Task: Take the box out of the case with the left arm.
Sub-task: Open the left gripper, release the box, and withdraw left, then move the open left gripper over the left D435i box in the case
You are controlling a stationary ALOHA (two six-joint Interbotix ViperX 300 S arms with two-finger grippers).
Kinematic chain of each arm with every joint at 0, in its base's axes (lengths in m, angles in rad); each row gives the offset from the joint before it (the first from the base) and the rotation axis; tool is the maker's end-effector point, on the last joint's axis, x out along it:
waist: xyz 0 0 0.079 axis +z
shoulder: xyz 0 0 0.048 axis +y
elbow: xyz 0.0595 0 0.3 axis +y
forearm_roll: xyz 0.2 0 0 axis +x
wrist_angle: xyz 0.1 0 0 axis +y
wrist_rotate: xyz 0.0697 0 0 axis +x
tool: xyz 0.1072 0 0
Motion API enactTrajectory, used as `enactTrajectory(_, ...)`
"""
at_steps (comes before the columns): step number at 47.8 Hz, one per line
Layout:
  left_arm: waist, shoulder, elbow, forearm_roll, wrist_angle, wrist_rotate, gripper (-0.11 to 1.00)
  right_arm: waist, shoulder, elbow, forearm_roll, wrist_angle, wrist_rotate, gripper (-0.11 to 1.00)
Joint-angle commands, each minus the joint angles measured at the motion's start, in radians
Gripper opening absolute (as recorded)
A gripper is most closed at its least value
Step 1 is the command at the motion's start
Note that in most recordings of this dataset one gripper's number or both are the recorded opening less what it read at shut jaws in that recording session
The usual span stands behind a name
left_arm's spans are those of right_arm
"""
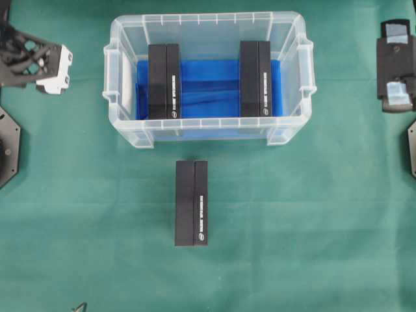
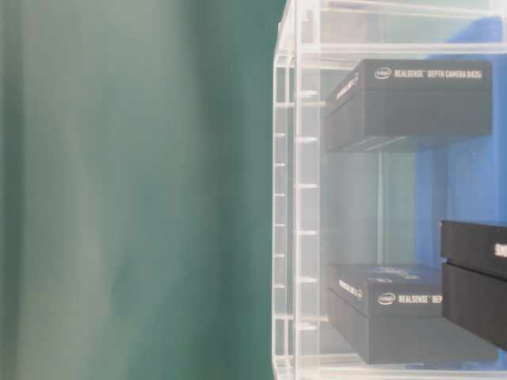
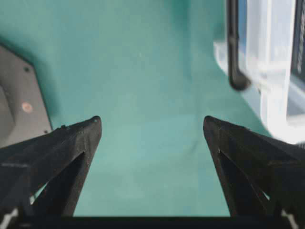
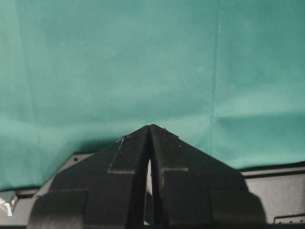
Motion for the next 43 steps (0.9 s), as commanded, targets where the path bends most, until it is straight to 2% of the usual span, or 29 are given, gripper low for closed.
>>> enactTrajectory(1,0.049,0.0,-0.026,-0.005,0.0,0.029,0.89,0.002,-0.002,-0.011,-0.002,-0.005,-0.002,0.03)
enactTrajectory(10,0.078,0.028,-0.049,-0.014,0.0,0.075,0.89,0.002,-0.002,-0.011,-0.002,-0.005,-0.002,0.03)
enactTrajectory(43,0.063,0.069,-0.084,-0.025,-0.002,0.071,0.89,0.002,-0.008,-0.009,-0.002,-0.006,-0.002,0.03)
